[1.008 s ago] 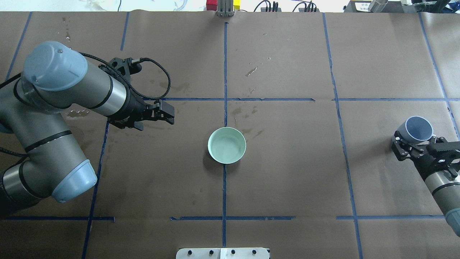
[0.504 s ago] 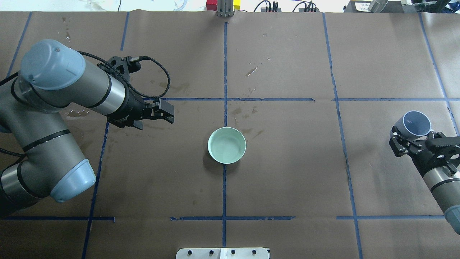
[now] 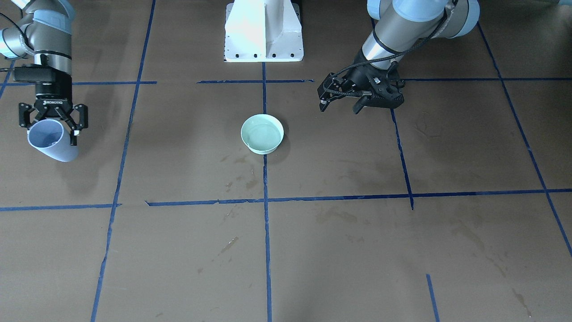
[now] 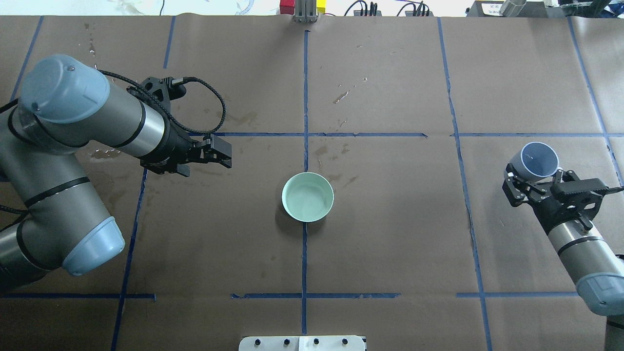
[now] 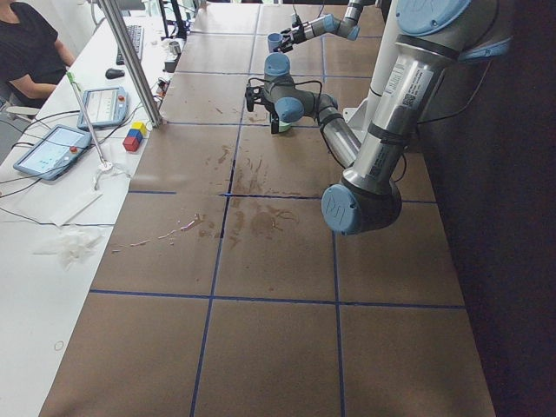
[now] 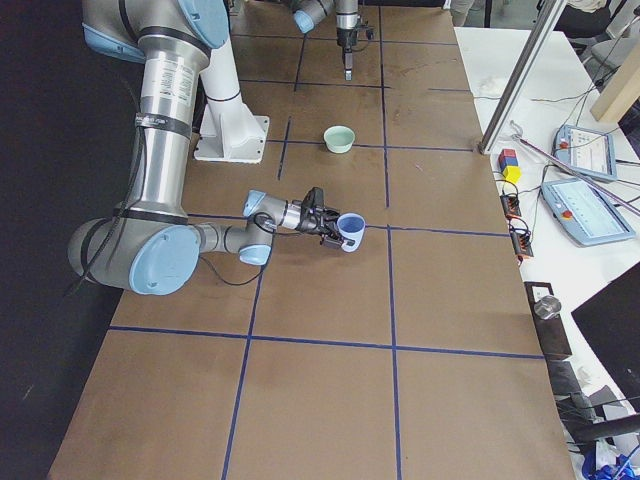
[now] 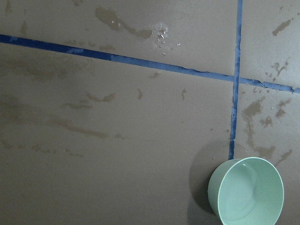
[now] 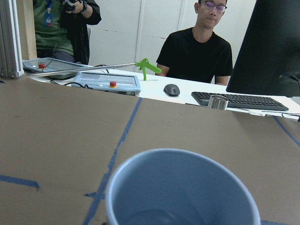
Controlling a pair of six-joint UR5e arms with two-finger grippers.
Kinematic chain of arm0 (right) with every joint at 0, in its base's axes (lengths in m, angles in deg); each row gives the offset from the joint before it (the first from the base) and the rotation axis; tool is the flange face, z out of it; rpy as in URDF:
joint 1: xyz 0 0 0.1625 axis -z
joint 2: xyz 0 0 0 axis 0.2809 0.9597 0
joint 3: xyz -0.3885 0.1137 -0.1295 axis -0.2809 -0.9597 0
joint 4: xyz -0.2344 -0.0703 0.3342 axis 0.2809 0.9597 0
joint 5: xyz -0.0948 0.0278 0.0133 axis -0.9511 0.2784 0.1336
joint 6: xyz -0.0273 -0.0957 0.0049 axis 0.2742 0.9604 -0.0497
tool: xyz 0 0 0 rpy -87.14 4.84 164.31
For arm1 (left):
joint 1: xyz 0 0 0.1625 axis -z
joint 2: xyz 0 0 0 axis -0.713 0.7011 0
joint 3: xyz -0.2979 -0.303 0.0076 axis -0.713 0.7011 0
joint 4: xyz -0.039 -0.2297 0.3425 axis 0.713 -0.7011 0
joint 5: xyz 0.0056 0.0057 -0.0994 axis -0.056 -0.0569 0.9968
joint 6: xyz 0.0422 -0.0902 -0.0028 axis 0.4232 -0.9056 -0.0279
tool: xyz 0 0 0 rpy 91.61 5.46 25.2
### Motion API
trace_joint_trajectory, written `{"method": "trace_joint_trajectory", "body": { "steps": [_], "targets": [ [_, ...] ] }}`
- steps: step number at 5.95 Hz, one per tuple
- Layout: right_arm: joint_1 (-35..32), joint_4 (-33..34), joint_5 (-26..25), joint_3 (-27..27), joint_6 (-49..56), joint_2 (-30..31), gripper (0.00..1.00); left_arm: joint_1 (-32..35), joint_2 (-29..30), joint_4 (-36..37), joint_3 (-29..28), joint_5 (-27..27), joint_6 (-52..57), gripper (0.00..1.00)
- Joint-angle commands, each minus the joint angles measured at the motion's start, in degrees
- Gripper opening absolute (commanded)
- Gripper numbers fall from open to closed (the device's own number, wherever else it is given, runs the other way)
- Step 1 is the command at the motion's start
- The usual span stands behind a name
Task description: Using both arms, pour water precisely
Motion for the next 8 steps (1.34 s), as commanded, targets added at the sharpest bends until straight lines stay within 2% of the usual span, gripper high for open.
{"method": "trace_joint_trajectory", "body": {
  "steps": [1,2,3,5,7,8],
  "targets": [
    [0.9,3.9,-1.5,1.8,1.2,-4.2,0.0,0.1,-0.8,0.0,0.6,0.0,0.2,0.99],
    [4.0,9.6,-6.0,3.6,1.2,-7.4,0.0,0.2,-0.8,-0.1,0.6,0.0,0.2,0.99],
    [5.7,14.6,-8.4,3.8,1.3,-11.3,0.0,0.5,-0.8,0.0,0.6,0.0,0.2,0.99],
    [9.2,24.5,-10.6,6.2,1.2,-18.1,0.0,0.6,-1.9,-0.1,0.5,0.0,0.7,0.99],
    [10.8,33.9,-10.6,6.8,1.2,-25.8,0.0,0.8,-2.4,-0.1,0.4,-0.2,0.9,0.99],
    [11.0,37.0,-10.6,6.8,1.2,-27.3,0.0,0.8,-2.5,-0.1,0.5,-0.2,0.9,0.99]
  ]
}}
